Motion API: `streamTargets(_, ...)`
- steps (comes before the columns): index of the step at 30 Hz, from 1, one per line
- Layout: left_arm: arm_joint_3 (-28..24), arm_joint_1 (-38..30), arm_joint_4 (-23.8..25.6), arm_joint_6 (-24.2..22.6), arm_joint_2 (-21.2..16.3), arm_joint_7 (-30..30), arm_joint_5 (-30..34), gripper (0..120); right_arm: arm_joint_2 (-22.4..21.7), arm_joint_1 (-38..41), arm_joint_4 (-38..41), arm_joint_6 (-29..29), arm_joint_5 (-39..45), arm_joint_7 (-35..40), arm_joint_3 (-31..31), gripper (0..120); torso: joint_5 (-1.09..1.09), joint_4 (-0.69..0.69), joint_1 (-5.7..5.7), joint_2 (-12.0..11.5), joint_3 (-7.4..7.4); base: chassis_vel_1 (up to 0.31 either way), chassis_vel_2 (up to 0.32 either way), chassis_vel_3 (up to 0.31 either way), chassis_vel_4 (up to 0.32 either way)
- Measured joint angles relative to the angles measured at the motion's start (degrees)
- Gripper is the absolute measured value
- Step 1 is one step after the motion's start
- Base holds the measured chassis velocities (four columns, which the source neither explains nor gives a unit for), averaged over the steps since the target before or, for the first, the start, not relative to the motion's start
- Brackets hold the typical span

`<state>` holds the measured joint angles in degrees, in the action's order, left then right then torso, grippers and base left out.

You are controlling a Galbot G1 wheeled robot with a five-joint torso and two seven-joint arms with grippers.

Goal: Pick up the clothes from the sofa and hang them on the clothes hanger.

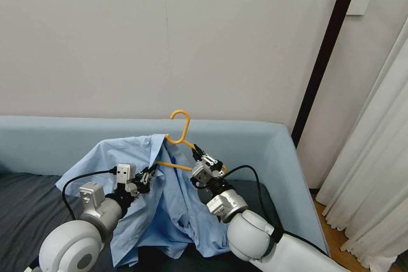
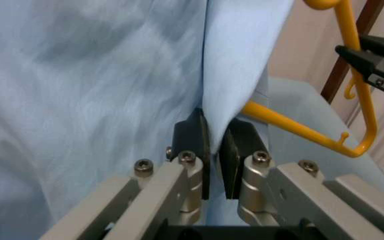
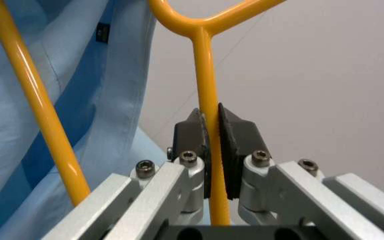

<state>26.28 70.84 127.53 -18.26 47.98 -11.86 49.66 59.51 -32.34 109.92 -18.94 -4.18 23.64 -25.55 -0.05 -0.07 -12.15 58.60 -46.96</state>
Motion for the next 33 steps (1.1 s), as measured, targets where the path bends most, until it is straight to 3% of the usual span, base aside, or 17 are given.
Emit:
streamTargets(4,2.8,2.8,1.5,6.5,-1.0,3.0,-4.8,30,-0.9,0.9,0.5,0.6,0.5,-0.2,1.4,4,0.0,0.0,0.0,0.0,0.0,0.0,0.0,0.0,0.0)
streamTargets(5,2.8,2.8,1.5,6.5,-1.0,3.0,-4.8,30,-0.9,0.9,0.5,0.6,0.5,-0.2,1.4,4,0.0,0.0,0.0,0.0,0.0,0.0,0.0,0.0,0.0)
streamTargets(9,6.3,6.7,3.2,15.3,-4.2,7.3,-11.9,49,-2.1,2.1,0.5,1.8,0.7,-0.9,2.6,4,0.0,0.05,0.0,0.0,0.0,0.0,0.0,0.0,0.0)
streamTargets(10,6.3,6.7,3.2,15.3,-4.2,7.3,-11.9,49,-2.1,2.1,0.5,1.8,0.7,-0.9,2.6,4,0.0,0.05,0.0,0.0,0.0,0.0,0.0,0.0,0.0)
streamTargets(15,8.0,6.1,1.2,24.1,-11.7,13.0,-14.3,71,-5.1,1.4,0.4,3.3,-0.1,-1.9,5.5,4,0.01,-0.03,0.0,0.0,0.0,0.0,0.0,0.0,0.0)
streamTargets(16,8.0,6.1,1.2,24.1,-11.7,13.0,-14.3,71,-5.1,1.4,0.4,3.3,-0.1,-1.9,5.5,4,0.01,-0.03,0.0,0.0,0.0,0.0,0.0,0.0,0.0)
streamTargets(20,9.0,4.5,-0.9,27.7,-18.9,18.0,-11.0,90,-6.0,0.9,-0.6,3.9,-0.8,-2.4,6.7,4,0.0,0.01,0.0,0.0,0.0,0.0,0.0,0.0,0.0)
streamTargets(21,9.0,4.5,-0.9,27.7,-18.9,18.0,-11.0,90,-6.0,0.9,-0.6,3.9,-0.8,-2.4,6.7,4,0.0,0.01,0.0,0.0,0.0,0.0,0.0,0.0,0.0)
streamTargets(24,9.0,2.1,-4.4,29.8,-23.8,22.7,-7.7,99,-6.2,0.5,-0.7,4.6,-1.5,-2.8,7.6,4,0.0,0.0,0.0,0.0,0.0,0.0,0.0,0.0,0.0)
streamTargets(26,8.9,1.5,-5.4,30.1,-24.9,24.0,-6.7,100,-6.3,0.4,-0.6,4.7,-1.9,-3.0,7.7,4,-0.02,0.0,0.0,0.0,0.0,0.0,0.0,0.0,0.0)
streamTargets(30,7.3,-5.2,-11.5,30.8,-31.9,36.0,2.5,100,-5.9,-0.2,-0.8,6.1,-5.6,-4.5,8.2,4,-0.01,0.0,0.0,0.0,0.0,0.0,0.0,0.0,0.0)
streamTargets(33,7.0,-7.8,-14.0,30.1,-34.4,41.0,6.9,100,-4.9,-0.3,-1.9,7.2,-7.9,-5.1,7.6,4,0.01,-0.02,0.0,0.0,0.0,0.0,0.0,0.0,0.0)
